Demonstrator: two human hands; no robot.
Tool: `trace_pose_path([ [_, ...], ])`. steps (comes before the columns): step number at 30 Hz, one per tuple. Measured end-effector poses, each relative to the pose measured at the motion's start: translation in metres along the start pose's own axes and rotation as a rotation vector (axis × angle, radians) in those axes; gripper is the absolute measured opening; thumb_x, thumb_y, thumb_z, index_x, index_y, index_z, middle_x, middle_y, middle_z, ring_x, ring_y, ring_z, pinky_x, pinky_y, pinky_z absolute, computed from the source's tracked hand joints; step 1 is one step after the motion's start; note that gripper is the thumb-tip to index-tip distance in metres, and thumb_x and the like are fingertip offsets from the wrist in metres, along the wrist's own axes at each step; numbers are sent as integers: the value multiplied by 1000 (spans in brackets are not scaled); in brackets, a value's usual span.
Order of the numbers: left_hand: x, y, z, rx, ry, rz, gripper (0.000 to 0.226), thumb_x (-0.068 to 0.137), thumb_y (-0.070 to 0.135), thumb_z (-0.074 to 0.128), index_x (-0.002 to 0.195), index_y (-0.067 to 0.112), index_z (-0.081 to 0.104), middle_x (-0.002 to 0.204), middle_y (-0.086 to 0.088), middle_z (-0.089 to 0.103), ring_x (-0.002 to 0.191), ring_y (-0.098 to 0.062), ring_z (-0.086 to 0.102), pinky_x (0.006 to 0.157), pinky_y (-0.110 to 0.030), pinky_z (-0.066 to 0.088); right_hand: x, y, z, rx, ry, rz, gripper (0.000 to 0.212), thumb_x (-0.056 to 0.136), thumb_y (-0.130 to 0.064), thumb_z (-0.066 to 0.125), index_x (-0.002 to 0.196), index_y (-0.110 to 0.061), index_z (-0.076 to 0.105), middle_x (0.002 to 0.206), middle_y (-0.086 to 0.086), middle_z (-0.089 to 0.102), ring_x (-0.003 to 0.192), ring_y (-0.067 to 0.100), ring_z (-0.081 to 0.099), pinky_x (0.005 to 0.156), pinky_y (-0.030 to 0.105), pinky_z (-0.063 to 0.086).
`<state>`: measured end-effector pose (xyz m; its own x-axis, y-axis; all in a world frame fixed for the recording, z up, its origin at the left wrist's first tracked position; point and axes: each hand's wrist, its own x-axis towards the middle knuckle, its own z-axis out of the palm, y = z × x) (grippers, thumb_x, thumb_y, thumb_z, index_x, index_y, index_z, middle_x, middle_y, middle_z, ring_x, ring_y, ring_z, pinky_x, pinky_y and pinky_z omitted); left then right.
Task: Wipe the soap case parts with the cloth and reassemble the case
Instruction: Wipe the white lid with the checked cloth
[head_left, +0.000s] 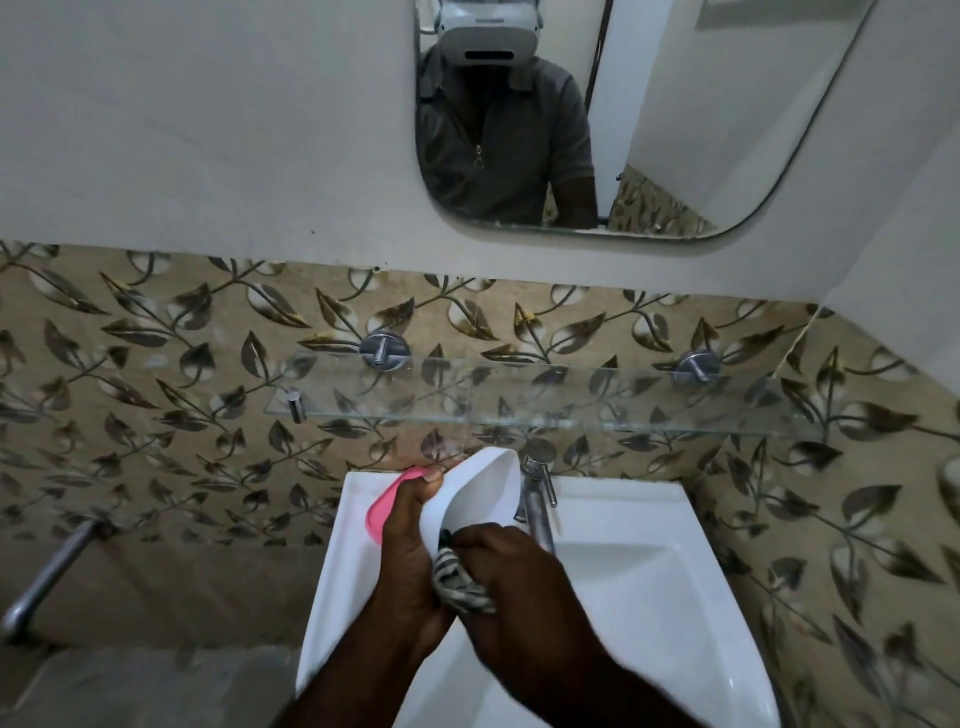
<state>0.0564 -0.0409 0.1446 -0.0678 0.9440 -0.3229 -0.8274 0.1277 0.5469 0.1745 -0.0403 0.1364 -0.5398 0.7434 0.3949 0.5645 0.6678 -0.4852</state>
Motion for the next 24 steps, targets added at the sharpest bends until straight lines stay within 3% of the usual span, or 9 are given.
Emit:
trace_pose_path([
  [4, -3, 3, 1, -8, 37, 9, 45, 87, 38, 47, 70, 11, 79, 76, -13, 71, 67, -27, 68, 73, -35, 52, -4, 3, -1, -148, -26, -80, 39, 69, -18, 68, 105, -33, 66, 107, -19, 66, 85, 9, 55, 68, 17, 43],
  [7, -4, 2, 4, -33, 49, -6, 51, 94, 36, 42, 78, 6, 79, 86, -16, 73, 75, -29, 70, 78, -38, 54, 3, 23, -3, -277, 28, 34, 32, 67, -20, 64, 95, -33, 70, 96, -19, 69, 78, 12, 61, 58, 19, 48],
  [9, -3, 1, 5, -20, 77, -14, 51, 97, 37, 39, 91, 3, 77, 90, -17, 75, 81, -30, 71, 78, -39, 56, 6, 24, 0, -222, 19, 109, 28, 69, -21, 65, 93, -32, 70, 93, -16, 70, 78, 17, 64, 60, 22, 50],
  [11, -1, 3, 5, 3, 109, -29, 49, 95, 42, 41, 102, 3, 71, 91, -17, 75, 86, -32, 69, 78, -40, 54, 5, 14, 1, -85, -8, 81, 23, 75, -22, 61, 96, -28, 70, 95, -10, 71, 84, 18, 64, 72, 26, 48],
  [13, 0, 3, 3, 16, 110, -52, 48, 91, 43, 46, 92, 5, 75, 84, -16, 74, 76, -30, 71, 72, -37, 55, 0, 5, 1, -47, -64, -3, 27, 77, -23, 54, 100, -28, 68, 99, -10, 70, 85, 13, 60, 75, 22, 44],
  [16, -3, 2, 4, -9, 79, -57, 45, 82, 40, 51, 83, 3, 76, 82, -16, 75, 68, -28, 73, 70, -38, 59, 1, 16, -4, -188, -52, -6, 33, 74, -23, 50, 100, -34, 67, 99, -18, 70, 79, 13, 61, 61, 22, 50],
  [19, -5, 1, 10, -26, 48, -42, 44, 87, 35, 45, 88, 0, 73, 84, -17, 75, 71, -27, 73, 69, -37, 59, 9, 34, -7, -303, -7, 96, 35, 68, -16, 65, 97, -35, 68, 96, -19, 70, 77, 18, 64, 53, 24, 54],
  [22, 0, 2, 6, 57, 106, -6, 40, 98, 30, 40, 94, -2, 65, 72, -10, 75, 62, -21, 72, 59, -31, 59, 9, 17, -3, -136, 10, 107, 25, 69, -16, 65, 91, -28, 70, 90, -9, 72, 81, 22, 66, 66, 30, 55],
  [24, 2, 4, 2, 82, 131, -59, 46, 94, 36, 44, 87, 1, 73, 73, -13, 73, 61, -25, 71, 64, -33, 58, 5, -1, 2, 76, 5, 106, 15, 73, -15, 64, 86, -21, 70, 86, -3, 71, 82, 21, 65, 71, 33, 53],
])
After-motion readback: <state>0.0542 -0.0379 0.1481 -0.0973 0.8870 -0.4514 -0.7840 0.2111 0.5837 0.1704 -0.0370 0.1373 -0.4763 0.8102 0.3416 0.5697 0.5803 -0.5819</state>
